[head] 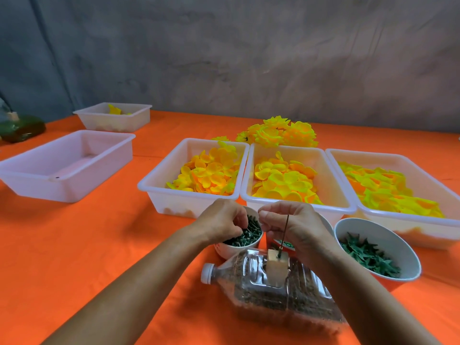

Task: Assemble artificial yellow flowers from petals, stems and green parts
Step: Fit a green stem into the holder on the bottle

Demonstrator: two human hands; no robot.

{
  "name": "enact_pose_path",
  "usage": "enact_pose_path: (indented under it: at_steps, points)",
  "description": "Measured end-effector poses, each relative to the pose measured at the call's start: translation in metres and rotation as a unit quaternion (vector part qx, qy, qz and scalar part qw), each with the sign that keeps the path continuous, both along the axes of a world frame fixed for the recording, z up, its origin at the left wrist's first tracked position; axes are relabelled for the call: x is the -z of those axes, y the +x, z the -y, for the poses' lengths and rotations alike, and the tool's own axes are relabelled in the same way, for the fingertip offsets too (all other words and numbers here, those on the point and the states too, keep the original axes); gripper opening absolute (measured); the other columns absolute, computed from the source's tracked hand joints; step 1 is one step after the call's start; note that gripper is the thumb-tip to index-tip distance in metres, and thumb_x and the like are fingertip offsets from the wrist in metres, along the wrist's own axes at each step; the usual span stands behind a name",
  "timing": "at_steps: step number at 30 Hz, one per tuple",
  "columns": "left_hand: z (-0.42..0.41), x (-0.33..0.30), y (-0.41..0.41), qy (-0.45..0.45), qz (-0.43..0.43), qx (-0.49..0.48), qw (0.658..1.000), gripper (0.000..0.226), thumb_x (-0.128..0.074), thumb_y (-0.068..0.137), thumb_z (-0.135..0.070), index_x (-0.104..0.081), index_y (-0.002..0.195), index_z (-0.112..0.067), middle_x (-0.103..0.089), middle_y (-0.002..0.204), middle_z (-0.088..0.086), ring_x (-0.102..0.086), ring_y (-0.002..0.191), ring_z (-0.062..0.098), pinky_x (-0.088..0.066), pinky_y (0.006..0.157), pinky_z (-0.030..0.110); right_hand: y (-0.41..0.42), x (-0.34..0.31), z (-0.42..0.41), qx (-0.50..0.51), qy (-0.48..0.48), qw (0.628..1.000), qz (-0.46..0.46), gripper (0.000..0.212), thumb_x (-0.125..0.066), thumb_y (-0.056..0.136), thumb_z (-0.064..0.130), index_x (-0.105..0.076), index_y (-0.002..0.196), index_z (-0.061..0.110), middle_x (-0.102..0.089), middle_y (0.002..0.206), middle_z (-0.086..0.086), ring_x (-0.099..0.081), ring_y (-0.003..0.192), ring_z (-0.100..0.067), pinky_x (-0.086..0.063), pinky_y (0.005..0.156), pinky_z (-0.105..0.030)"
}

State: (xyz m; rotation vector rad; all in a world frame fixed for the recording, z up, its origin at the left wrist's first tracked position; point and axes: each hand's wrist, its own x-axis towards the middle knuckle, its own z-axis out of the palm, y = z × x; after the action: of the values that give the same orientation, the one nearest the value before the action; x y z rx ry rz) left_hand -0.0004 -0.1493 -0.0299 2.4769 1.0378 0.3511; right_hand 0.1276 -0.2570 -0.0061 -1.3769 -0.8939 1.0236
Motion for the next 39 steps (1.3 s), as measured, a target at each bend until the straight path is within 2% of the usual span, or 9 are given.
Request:
enact_pose_path:
  at_steps: [4, 11, 16, 19, 23, 28, 32, 34, 39]
  points:
    - [0.002, 0.001, 0.003, 0.055, -0.064, 0.028, 0.996, 0.021, -0.065, 0.077, -0.006, -0.073, 0.093, -0.018, -0.068, 0.099, 0.003, -0.060, 0.093, 0.019, -0.038, 0.067, 0.023, 0.001, 0.001, -0.001, -0.002, 0.002, 1.000, 0.014, 0.001, -0.066, 0.083, -0.002, -0.067, 0.083, -0.002, -0.060, 0.061, -0.009, -0.055, 0.054, -0.012, -0.045, 0.051, -0.018]
    - [-0.003, -0.002, -0.003, -0.001, 0.038, -0.010, 0.999, 0.023, -0.070, 0.076, -0.002, -0.075, 0.095, -0.014, -0.072, 0.091, 0.004, -0.065, 0.087, 0.015, -0.051, 0.078, 0.027, -0.003, -0.001, -0.004, -0.008, 0.011, 0.992, 0.122, 0.009, -0.068, 0.079, -0.003, -0.068, 0.074, 0.004, -0.061, 0.056, -0.005, -0.057, 0.051, -0.010, -0.043, 0.046, -0.015]
    - [-0.001, 0.001, -0.003, 0.007, -0.028, 0.016, 0.999, 0.019, -0.073, 0.079, -0.020, -0.074, 0.098, -0.021, -0.065, 0.083, -0.003, -0.062, 0.084, 0.014, -0.043, 0.069, 0.022, -0.002, 0.001, -0.005, -0.008, 0.014, 0.991, 0.134, 0.012, -0.068, 0.077, -0.005, -0.068, 0.073, 0.006, -0.062, 0.055, -0.006, -0.058, 0.051, -0.011, -0.043, 0.046, -0.016]
    - [0.002, 0.003, 0.004, 0.061, -0.074, 0.025, 0.995, 0.017, -0.069, 0.081, -0.019, -0.074, 0.097, -0.022, -0.069, 0.095, 0.000, -0.061, 0.093, 0.019, -0.039, 0.069, 0.024, -0.002, 0.004, -0.006, -0.004, 0.013, 0.991, 0.134, 0.015, -0.066, 0.077, -0.006, -0.068, 0.071, 0.007, -0.061, 0.053, -0.005, -0.055, 0.052, -0.013, -0.041, 0.045, -0.016]
    - [-0.001, 0.008, 0.008, 0.073, -0.065, 0.015, 0.995, 0.015, -0.068, 0.081, -0.016, -0.074, 0.094, -0.018, -0.070, 0.100, 0.005, -0.061, 0.096, 0.023, -0.041, 0.071, 0.027, -0.002, 0.006, -0.008, 0.001, 0.012, 0.986, 0.164, 0.016, -0.066, 0.077, -0.003, -0.070, 0.071, 0.012, -0.062, 0.056, -0.007, -0.055, 0.057, -0.016, -0.042, 0.052, -0.025]
    - [-0.005, 0.007, 0.000, 0.009, 0.043, -0.007, 0.999, 0.004, -0.069, 0.082, -0.015, -0.070, 0.082, -0.011, -0.067, 0.080, 0.004, -0.060, 0.076, 0.014, -0.041, 0.066, 0.025, 0.002, 0.010, -0.008, 0.004, 0.011, 0.980, 0.197, 0.009, -0.071, 0.075, 0.005, -0.071, 0.072, 0.014, -0.066, 0.059, -0.009, -0.057, 0.057, -0.015, -0.043, 0.058, -0.030]
    - [-0.007, 0.002, -0.006, -0.118, 0.189, -0.041, 0.974, 0.019, -0.067, 0.082, -0.005, -0.062, 0.067, -0.015, -0.062, 0.061, 0.001, -0.050, 0.047, 0.002, -0.040, 0.052, 0.017, 0.001, 0.011, -0.012, -0.003, 0.005, 0.962, 0.274, 0.006, -0.075, 0.072, 0.009, -0.072, 0.072, 0.014, -0.061, 0.058, -0.004, -0.049, 0.050, -0.005, -0.037, 0.051, -0.020]
    - [-0.007, 0.001, -0.008, -0.160, 0.247, -0.057, 0.954, 0.021, -0.064, 0.081, 0.003, -0.064, 0.069, -0.014, -0.065, 0.063, 0.005, -0.051, 0.046, 0.005, -0.041, 0.050, 0.016, -0.002, 0.010, -0.014, -0.013, 0.003, 0.940, 0.340, 0.011, -0.076, 0.072, 0.009, -0.070, 0.069, 0.018, -0.056, 0.054, 0.006, -0.045, 0.042, 0.003, -0.031, 0.044, -0.010]
    - [-0.007, -0.001, -0.013, -0.215, 0.345, -0.075, 0.911, 0.019, -0.067, 0.077, 0.009, -0.066, 0.072, -0.009, -0.063, 0.056, 0.000, -0.055, 0.047, 0.005, -0.043, 0.050, 0.016, -0.005, 0.004, -0.017, -0.046, -0.011, 0.916, 0.398, 0.013, -0.073, 0.075, 0.006, -0.071, 0.070, 0.018, -0.053, 0.057, 0.008, -0.044, 0.047, -0.001, -0.033, 0.044, -0.009]
